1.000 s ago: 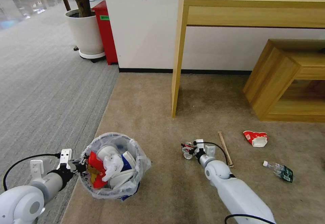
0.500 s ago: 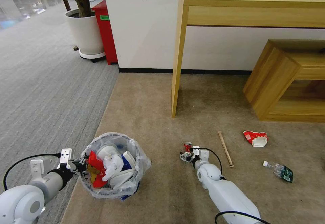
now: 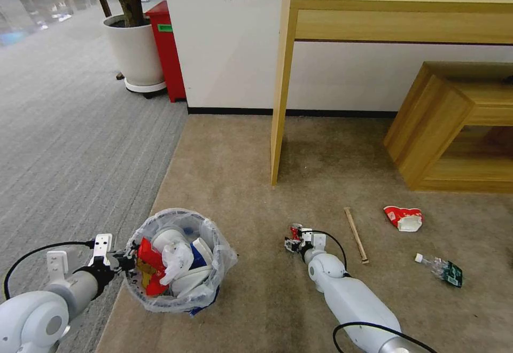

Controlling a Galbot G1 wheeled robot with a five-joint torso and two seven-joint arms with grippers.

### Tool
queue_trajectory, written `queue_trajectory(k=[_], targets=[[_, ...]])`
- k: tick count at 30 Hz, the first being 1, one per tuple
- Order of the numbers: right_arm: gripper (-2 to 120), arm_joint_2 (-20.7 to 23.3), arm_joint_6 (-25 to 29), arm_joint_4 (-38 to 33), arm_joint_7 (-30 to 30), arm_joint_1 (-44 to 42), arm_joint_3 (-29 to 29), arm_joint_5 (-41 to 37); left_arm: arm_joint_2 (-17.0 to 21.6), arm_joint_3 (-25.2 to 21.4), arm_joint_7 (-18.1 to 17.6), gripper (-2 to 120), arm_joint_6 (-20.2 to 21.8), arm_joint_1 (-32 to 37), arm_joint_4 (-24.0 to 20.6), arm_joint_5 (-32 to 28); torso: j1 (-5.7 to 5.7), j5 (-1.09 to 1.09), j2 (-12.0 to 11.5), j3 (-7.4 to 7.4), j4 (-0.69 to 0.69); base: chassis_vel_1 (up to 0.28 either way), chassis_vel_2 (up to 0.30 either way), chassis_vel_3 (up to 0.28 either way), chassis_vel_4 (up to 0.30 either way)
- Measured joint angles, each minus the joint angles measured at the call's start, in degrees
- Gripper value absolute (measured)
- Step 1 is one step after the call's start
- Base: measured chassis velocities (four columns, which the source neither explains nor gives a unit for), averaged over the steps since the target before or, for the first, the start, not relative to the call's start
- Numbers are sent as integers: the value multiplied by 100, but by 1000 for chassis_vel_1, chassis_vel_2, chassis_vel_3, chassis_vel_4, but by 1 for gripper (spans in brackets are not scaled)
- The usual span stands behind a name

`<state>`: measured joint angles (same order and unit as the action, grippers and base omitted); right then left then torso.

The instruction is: Pick up the trash bin and place the garbage on the floor into it.

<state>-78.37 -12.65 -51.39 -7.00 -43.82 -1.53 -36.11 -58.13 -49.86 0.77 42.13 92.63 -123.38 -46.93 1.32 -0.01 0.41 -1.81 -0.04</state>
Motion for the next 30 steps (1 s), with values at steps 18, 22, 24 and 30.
queue_trajectory(k=[18,22,24,30], targets=[[37,-48,-6,184,49,23,14,-57,44,5,2,0,0,-79,29,-28,0,0,1,2,1,0,0,0,0],[37,-57,-2,210,51,23,-1,-56,48,5,2,0,0,-96,32,-33,0,0,1,2,1,0,0,0,0],[37,-71,0,222,49,22,-23,-56,52,5,1,0,0,-105,32,-40,0,0,2,1,1,0,0,0,0],[37,-90,34,218,33,13,-69,-41,63,-3,2,0,0,-105,14,-64,0,1,1,0,0,0,0,0,0]])
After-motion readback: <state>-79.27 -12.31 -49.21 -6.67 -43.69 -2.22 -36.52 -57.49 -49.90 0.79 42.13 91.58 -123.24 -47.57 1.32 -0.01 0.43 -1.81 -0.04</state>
